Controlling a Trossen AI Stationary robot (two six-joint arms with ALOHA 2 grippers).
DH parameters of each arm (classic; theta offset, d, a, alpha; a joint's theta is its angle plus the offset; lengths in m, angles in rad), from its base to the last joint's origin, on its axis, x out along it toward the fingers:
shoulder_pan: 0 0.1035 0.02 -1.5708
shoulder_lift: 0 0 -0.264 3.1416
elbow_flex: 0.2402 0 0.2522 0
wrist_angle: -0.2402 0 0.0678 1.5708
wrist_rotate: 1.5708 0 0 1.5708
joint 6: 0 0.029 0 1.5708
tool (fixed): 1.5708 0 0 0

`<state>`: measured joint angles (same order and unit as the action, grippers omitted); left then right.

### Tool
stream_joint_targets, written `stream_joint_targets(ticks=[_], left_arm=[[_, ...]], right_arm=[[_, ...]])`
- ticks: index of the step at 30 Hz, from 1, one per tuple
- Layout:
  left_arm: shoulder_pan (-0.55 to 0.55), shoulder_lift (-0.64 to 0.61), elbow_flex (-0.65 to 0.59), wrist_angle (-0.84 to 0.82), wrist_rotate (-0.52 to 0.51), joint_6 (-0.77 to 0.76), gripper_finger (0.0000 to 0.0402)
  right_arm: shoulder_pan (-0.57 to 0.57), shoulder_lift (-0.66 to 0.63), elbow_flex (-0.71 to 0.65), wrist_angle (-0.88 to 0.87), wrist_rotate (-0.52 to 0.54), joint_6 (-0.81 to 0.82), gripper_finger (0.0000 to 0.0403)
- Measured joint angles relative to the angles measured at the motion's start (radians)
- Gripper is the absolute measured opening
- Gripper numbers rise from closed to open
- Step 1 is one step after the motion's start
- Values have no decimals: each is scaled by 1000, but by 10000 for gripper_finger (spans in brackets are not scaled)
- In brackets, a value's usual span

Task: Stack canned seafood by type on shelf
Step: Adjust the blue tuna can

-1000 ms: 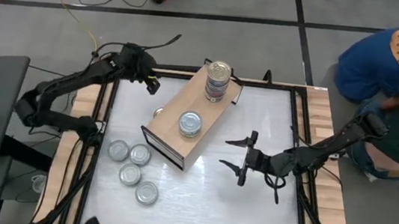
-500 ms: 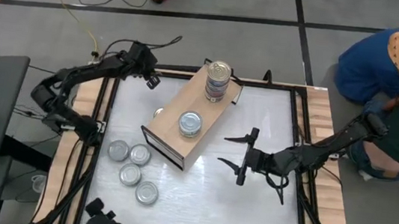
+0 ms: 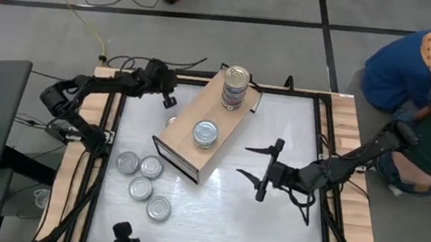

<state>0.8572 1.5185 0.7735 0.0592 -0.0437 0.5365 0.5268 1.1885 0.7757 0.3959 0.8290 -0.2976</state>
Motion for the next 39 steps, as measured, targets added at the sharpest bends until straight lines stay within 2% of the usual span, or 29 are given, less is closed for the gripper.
stream_joint_targets(ticks=[5, 9, 13, 20, 24, 26, 35, 39], left_arm=[[-39, 9, -40, 49, 43, 96, 5], [-39, 21, -40, 52, 162, 152, 5], [-38, 21, -40, 71, 214, 159, 1], [1, 21, -40, 73, 407, 108, 1], [42, 21, -40, 72, 571, 68, 1], [53, 21, -54, 92, 620, 64, 0], [92, 21, -207, 416, 658, -47, 0], [101, 21, -218, 453, 619, -72, 0]], right_arm=[[10, 0, 0, 3, 19, 1, 328], [10, 0, 0, 4, 19, 1, 328], [10, 0, 0, 4, 19, 10, 328], [13, 0, -1, 0, 18, 36, 328], [23, 0, -1, 1, 16, 36, 328], [27, 0, -1, 1, 15, 36, 328], [29, 0, -1, 7, 14, 38, 328], [26, 0, -1, 10, 10, 38, 328]])
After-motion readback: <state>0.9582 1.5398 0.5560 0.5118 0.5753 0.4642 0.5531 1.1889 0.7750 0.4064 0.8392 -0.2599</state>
